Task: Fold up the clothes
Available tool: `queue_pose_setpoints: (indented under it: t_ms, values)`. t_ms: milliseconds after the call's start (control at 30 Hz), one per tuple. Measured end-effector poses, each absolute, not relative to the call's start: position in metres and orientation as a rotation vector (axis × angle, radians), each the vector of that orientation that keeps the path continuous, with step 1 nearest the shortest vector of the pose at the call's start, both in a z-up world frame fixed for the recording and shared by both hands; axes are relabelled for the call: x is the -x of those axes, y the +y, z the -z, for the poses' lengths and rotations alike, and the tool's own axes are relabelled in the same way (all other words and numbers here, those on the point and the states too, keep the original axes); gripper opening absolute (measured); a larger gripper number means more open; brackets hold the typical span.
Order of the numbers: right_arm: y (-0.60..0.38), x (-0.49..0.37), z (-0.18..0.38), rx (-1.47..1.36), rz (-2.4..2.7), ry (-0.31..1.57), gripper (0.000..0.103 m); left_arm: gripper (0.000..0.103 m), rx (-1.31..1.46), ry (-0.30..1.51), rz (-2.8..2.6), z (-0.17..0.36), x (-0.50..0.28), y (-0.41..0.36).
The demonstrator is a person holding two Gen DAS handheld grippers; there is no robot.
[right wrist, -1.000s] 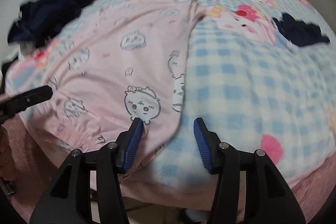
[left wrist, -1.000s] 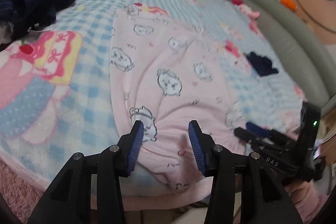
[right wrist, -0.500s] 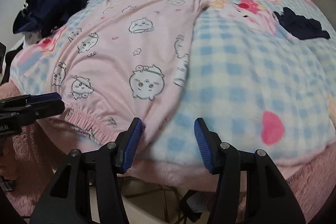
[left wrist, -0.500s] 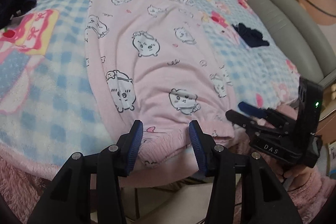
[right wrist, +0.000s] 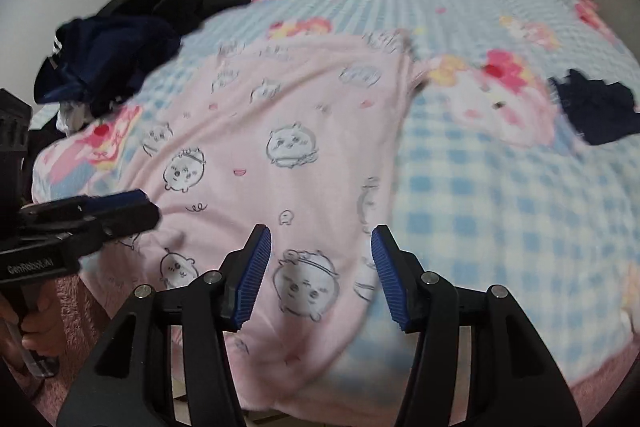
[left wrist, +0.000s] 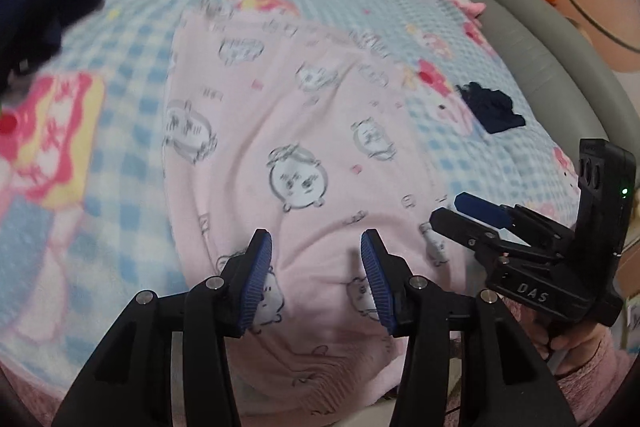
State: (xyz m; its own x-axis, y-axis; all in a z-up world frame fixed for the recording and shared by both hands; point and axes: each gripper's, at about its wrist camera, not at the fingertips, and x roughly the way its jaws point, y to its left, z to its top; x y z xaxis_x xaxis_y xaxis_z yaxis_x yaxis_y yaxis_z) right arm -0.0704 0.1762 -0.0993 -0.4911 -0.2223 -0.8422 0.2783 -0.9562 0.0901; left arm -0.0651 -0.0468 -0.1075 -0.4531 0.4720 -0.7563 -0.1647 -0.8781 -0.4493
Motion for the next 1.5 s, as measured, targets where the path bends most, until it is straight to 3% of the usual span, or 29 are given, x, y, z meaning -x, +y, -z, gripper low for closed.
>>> queue_pose_setpoints:
  t_ms: [100, 267, 500, 733, 833, 1100, 1167, 1233, 1400, 1500]
  values:
    - [0.180, 0.076, 0.111, -1.454, 2.456, 0.062, 0.054, 0.049, 1.326, -0.519, -2.381, 0.099, 0.074, -0.069]
    - [0.190, 0.109, 0.094, -1.417, 2.476, 0.018, 0.054, 0.046, 1.280, -0.492, -2.541, 0.090, 0.129, -0.108]
    - [0.176, 0.175, 0.093, -1.420, 2.497, -0.010, 0.054, 0.031, 1.264, -0.558, -2.491, 0.116, 0.185, -0.116]
    - [0.160, 0.185, 0.119, -1.462, 2.489, -0.030, 0.056, 0.029, 1.258, -0.484, -2.465, 0.121, 0.183, -0.108]
    - [0.159, 0.184, 0.122, -1.469, 2.497, -0.027, 0.057, 0.015, 1.199, -0.494, -2.466, 0.115, 0.180, -0.107]
    - [0.162, 0.175, 0.117, -1.480, 2.497, -0.031, 0.059, 0.014, 1.329, -0.449, -2.423, 0.129, 0.187, -0.101]
    - [0.163, 0.172, 0.114, -1.473, 2.523, 0.006, 0.059, 0.004, 1.338, -0.426, -2.469, 0.129, 0.185, -0.101]
    - [0.165, 0.173, 0.119, -1.496, 2.571, 0.096, 0.058, 0.004, 1.367, -0.402, -2.513, 0.128, 0.182, -0.107]
    - [0.192, 0.180, 0.133, -1.533, 2.600, 0.087, 0.058, 0.000, 1.438, -0.338, -2.623, 0.126, 0.174, -0.121]
    - [0.194, 0.178, 0.126, -1.516, 2.616, 0.092, 0.058, 0.001, 1.351, -0.517, -2.587, 0.118, 0.166, -0.145]
